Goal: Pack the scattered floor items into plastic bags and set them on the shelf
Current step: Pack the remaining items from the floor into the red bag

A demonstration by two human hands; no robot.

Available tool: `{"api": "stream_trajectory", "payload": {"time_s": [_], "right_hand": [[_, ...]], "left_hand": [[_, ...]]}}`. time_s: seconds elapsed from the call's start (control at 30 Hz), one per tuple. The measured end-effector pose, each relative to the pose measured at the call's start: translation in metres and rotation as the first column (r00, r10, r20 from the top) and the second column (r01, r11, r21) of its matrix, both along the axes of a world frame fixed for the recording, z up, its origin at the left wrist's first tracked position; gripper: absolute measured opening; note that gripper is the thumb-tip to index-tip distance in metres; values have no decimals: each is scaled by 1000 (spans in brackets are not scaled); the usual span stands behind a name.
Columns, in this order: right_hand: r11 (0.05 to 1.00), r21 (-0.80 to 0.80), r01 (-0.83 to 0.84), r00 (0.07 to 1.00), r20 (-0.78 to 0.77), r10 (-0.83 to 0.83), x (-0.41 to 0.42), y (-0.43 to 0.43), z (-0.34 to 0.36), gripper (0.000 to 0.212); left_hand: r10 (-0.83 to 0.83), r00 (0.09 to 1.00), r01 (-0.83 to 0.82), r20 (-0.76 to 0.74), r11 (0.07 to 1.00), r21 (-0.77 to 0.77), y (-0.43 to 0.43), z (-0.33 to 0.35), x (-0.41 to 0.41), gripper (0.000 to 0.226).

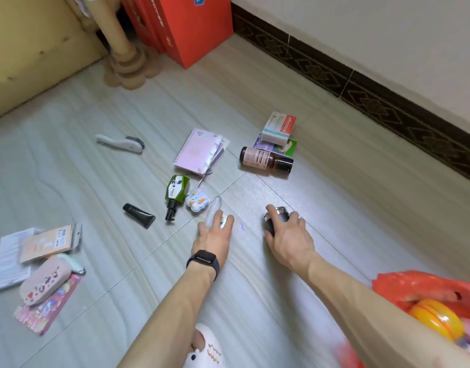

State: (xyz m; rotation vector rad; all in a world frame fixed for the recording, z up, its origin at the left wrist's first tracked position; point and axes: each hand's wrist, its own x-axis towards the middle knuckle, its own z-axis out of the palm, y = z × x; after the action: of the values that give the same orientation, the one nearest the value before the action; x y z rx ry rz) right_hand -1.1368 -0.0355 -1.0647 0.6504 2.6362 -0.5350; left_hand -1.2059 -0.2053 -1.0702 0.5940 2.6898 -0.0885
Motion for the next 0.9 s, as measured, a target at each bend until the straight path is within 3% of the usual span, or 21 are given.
{"api": "stream_trajectory", "payload": {"time_s": [0.13,0.23,0.4,0.57,0.67,0.77,0.9], "right_hand": [[990,-142,-9,939,338,57,42,-2,34,56],[974,-220,-46,941,318,116,62,11,81,59],[972,-91,-218,948,218,233,94,57,172,65],[965,116,-237,942,272,198,154,124,231,68],[986,107,-131,953,286,96,202,153,230,73],[995,-25,95,961,264,-85,250,165,206,75],[857,-258,446,892,208,-402,310,156,155,73]], "left_hand": [[-12,989,45,150,974,-220,-27,40,15,46],[-27,983,75,182,961,-266,-31,76,26,38],[-115,985,123,133,991,-58,15,148,39,48],[-259,962,239,92,953,184,92,192,84,45],[-360,930,328,75,903,277,135,198,130,41],[-453,884,397,116,857,328,160,188,171,42],[-442,861,320,251,855,408,171,161,218,38]]}}
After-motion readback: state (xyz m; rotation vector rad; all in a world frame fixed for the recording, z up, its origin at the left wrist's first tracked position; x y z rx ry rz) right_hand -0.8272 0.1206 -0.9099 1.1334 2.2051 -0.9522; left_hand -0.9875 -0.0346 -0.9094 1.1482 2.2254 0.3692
